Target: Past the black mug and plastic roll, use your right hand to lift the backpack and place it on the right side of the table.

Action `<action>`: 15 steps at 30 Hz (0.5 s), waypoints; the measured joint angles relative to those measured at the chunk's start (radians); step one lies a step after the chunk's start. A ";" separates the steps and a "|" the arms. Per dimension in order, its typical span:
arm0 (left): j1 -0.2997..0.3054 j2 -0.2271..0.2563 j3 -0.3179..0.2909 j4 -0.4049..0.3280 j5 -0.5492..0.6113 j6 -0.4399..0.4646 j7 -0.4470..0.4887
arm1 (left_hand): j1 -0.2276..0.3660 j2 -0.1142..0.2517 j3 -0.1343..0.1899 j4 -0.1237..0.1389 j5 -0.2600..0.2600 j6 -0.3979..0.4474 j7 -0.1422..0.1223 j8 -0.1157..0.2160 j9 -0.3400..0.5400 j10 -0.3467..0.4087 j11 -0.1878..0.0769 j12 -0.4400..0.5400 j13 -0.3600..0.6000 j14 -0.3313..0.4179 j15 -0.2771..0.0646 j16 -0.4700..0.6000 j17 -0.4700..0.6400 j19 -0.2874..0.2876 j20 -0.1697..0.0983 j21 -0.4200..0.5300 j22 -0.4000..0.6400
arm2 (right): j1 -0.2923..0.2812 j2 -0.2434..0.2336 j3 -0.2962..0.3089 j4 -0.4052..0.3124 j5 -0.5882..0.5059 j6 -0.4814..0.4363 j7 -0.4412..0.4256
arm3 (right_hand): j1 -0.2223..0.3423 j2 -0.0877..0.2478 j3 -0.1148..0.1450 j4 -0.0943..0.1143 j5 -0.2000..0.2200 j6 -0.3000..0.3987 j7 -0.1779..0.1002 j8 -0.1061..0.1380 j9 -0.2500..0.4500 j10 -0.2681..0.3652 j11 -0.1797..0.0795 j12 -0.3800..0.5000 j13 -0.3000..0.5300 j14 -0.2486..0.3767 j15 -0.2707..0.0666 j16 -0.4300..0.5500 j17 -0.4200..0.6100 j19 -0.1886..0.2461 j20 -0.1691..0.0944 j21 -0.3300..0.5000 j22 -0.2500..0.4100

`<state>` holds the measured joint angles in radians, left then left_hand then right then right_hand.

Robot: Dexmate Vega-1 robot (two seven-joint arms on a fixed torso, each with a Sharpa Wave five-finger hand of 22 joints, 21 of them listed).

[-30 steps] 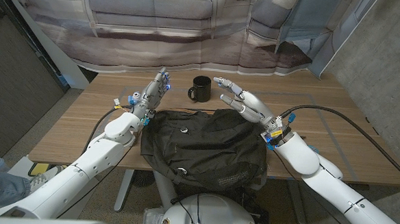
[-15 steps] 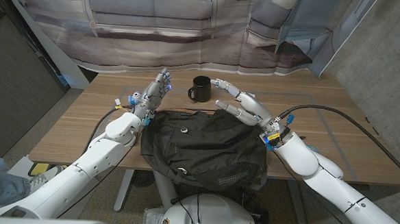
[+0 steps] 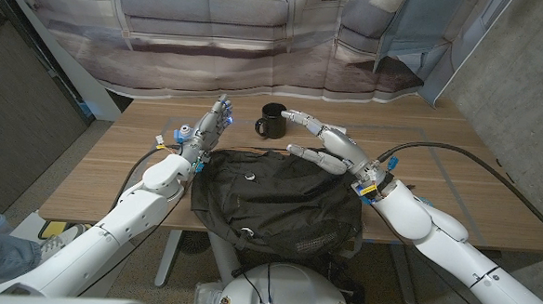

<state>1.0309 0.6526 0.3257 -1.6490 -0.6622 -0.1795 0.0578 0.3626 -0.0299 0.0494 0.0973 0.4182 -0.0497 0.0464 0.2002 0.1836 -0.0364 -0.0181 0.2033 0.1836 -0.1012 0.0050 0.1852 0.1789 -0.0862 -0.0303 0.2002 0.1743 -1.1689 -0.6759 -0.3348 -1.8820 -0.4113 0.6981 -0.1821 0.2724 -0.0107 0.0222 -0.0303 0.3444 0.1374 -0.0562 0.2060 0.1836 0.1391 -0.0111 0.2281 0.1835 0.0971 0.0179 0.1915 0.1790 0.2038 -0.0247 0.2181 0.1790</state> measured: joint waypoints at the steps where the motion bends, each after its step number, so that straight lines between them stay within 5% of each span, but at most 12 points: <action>1: 0.003 0.002 -0.002 -0.003 0.000 0.001 0.003 | 0.000 0.000 0.000 0.000 0.000 0.000 0.000 0.000 0.000 0.000 0.000 0.000 0.000 0.000 0.000 0.000 0.000 0.000 0.000 0.000 0.000 | 0.000 -0.002 0.000 -0.003 -0.012 -0.004 -0.004 | 0.000 0.000 0.000 0.000 0.000 -0.001 -0.006 0.000 0.000 0.000 0.000 0.000 0.000 0.007 0.007 0.000 0.000 0.009 0.009 0.000 0.000; 15: 0.016 0.007 -0.007 -0.015 0.000 0.005 0.012 | 0.004 0.004 -0.004 0.005 0.000 0.005 -0.006 0.000 0.000 0.000 0.000 0.000 0.000 0.000 0.000 0.000 0.000 0.000 0.000 0.000 0.000 | 0.001 -0.025 -0.003 -0.035 -0.100 -0.037 -0.035 | 0.018 0.003 -0.001 -0.010 0.007 -0.025 -0.035 -0.015 0.005 -0.008 -0.013 -0.008 0.000 0.021 0.029 0.000 0.000 0.042 0.072 0.001 0.000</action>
<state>1.0466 0.6595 0.3189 -1.6641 -0.6622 -0.1748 0.0694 0.3665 -0.0260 0.0455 0.1019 0.4182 -0.0442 0.0409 0.2002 0.1836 -0.0364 -0.0181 0.2033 0.1836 -0.1013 0.0050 0.1852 0.1790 -0.0863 -0.0303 0.2001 0.1743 -1.1682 -0.7013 -0.3381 -1.9173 -0.5117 0.6613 -0.2171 0.2902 -0.0076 0.0211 -0.0407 0.3515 0.1121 -0.0913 0.1906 0.1887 0.1311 -0.0246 0.2204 0.1834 0.1178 0.0470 0.1915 0.1789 0.2456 0.0468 0.2194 0.1790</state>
